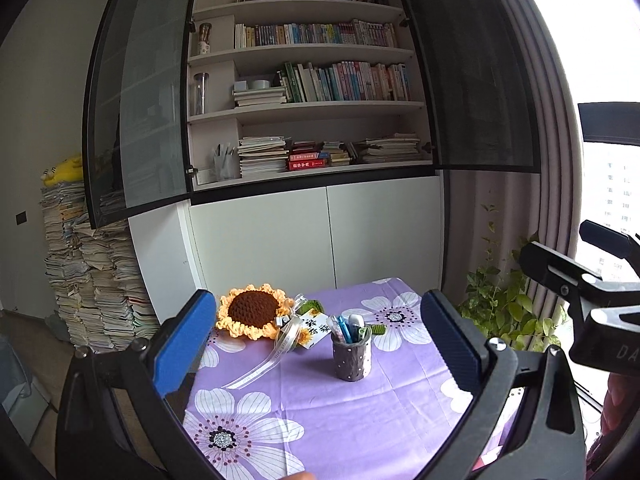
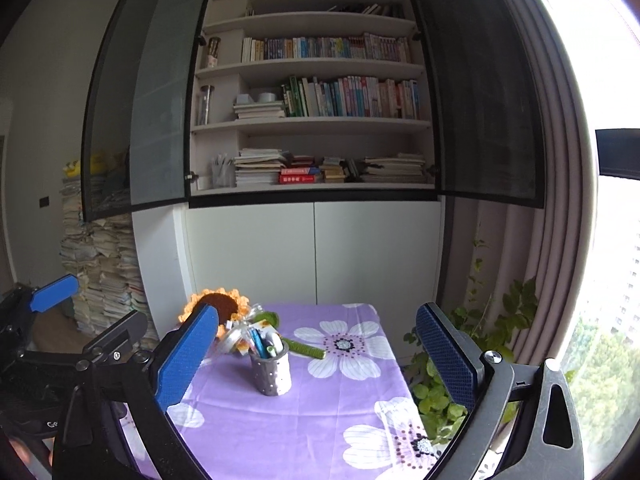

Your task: Organize stationery

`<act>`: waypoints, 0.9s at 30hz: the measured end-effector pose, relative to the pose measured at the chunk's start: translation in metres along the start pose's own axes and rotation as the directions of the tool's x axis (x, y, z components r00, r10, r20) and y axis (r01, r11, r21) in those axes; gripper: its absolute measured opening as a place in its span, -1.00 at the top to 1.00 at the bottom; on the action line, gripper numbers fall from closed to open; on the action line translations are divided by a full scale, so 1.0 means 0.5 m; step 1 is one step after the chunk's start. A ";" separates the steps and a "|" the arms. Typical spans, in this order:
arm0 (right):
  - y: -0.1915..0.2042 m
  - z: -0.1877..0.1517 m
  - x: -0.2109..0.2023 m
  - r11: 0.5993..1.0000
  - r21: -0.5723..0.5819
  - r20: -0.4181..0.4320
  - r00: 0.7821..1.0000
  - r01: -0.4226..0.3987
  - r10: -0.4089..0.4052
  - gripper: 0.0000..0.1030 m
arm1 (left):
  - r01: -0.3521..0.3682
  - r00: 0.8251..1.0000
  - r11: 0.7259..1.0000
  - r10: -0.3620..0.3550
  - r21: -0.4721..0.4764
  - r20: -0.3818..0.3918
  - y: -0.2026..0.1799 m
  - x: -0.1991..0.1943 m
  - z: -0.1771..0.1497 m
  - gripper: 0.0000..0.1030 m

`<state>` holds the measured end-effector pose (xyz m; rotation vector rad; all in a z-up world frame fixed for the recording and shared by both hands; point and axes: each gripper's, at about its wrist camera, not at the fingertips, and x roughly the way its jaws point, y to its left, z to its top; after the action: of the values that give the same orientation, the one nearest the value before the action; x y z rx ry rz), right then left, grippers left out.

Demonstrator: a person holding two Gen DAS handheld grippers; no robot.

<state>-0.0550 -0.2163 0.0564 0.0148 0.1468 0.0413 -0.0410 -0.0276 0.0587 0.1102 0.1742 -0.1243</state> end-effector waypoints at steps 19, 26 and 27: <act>0.006 0.008 -0.037 1.000 0.001 0.023 1.000 -0.011 0.011 -0.99 | -0.006 1.000 1.000 0.007 -0.025 0.013 0.004 -0.024 0.013 -0.98; 0.008 0.010 -0.043 1.000 0.002 0.033 0.999 -0.008 0.008 -0.99 | -0.005 1.000 1.000 0.006 -0.022 0.022 0.004 -0.033 0.013 -0.98; 0.008 0.010 -0.043 1.000 0.002 0.034 0.999 -0.009 0.009 -0.99 | -0.004 1.000 1.000 0.005 -0.024 0.024 0.005 -0.034 0.014 -0.98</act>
<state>-0.0755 -0.2134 0.0644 0.0186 0.1132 0.0496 -0.0563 -0.0242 0.0687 0.0852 0.1517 -0.1188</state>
